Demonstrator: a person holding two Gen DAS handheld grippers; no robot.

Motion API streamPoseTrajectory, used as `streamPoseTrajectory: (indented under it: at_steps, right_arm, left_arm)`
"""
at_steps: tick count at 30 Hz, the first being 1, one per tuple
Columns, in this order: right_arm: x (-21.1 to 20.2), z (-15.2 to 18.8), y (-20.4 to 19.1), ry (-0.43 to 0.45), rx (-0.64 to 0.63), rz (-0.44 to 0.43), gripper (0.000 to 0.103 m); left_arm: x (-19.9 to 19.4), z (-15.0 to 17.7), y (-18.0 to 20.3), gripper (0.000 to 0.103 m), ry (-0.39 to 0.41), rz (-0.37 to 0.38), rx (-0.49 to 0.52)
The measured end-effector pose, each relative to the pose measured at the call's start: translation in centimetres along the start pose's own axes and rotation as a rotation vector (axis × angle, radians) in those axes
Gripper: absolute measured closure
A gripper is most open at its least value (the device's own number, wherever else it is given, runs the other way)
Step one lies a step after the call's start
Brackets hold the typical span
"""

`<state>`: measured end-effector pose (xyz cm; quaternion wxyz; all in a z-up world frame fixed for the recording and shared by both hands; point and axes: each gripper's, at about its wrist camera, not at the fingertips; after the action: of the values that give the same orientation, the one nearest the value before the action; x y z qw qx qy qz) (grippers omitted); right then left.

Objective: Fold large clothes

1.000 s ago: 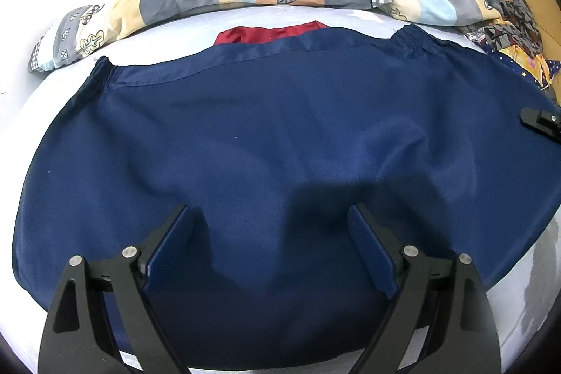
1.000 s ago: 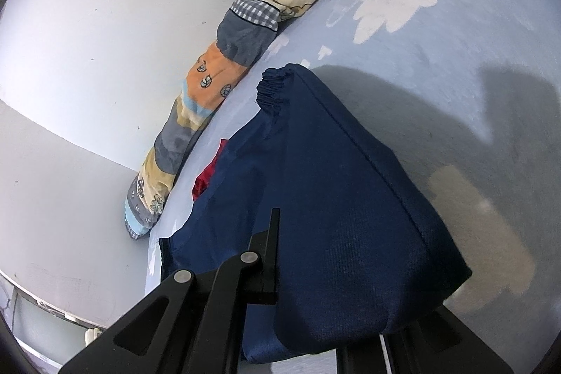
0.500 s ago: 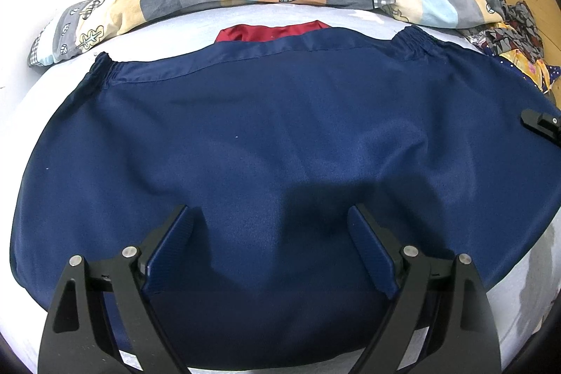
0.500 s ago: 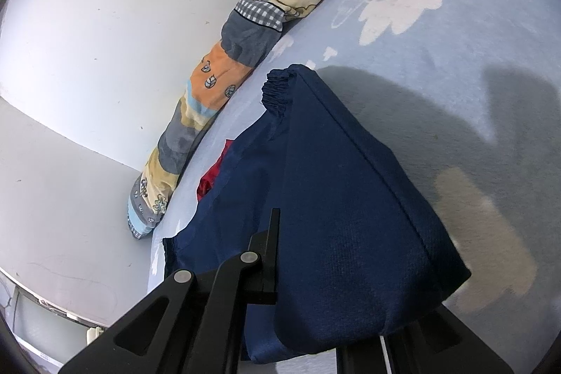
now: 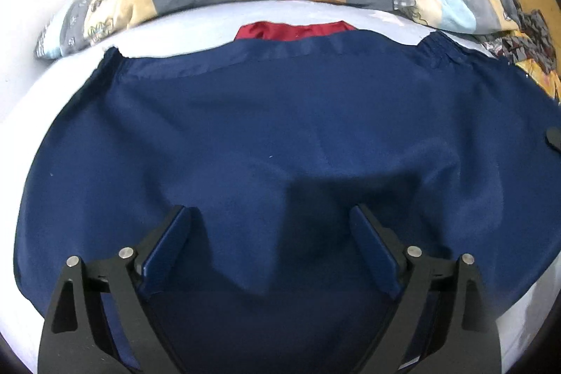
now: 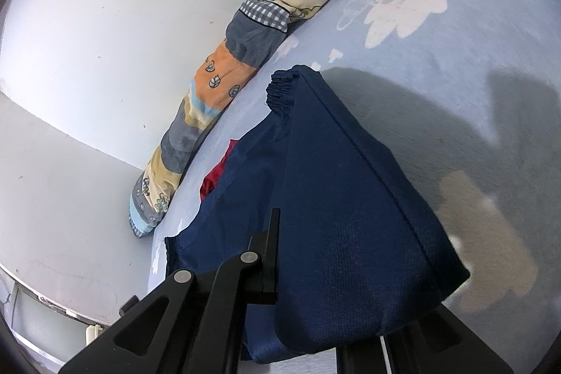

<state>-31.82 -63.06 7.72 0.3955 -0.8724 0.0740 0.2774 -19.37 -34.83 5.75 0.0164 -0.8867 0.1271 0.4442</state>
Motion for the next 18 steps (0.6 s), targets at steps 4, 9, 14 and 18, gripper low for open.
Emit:
streamPoseTrajectory:
  at_steps: [4, 9, 14, 18]
  right_arm:
    - [-0.2, -0.2, -0.2, 0.004, -0.006, -0.008, 0.095]
    - [-0.4, -0.4, -0.3, 0.005, -0.013, -0.021, 0.095]
    - [-0.4, -0.4, -0.3, 0.003, -0.019, -0.023, 0.095]
    - [-0.3, -0.4, -0.1, -0.011, -0.002, -0.014, 0.096]
  left_arm:
    - [-1.4, -0.8, -0.5, 0.01, 0.058, 0.031, -0.058]
    - [0.7, -0.9, -0.2, 0.007, 0.01, -0.025, -0.031]
    - [0.3, -0.9, -0.4, 0.005, 0.036, -0.022, -0.056]
    - [0.2, -1.1, -0.4, 0.004, 0.057, -0.045, -0.037]
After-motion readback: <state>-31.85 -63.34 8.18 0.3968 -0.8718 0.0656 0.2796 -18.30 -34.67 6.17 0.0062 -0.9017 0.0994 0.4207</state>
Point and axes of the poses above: each gripper's, at about its wrist camera, not at the fingertips, and x roughly the way its jaws point, y to its right, z to its underside, and after that the axes turned 10 degrees about -x, right-handed
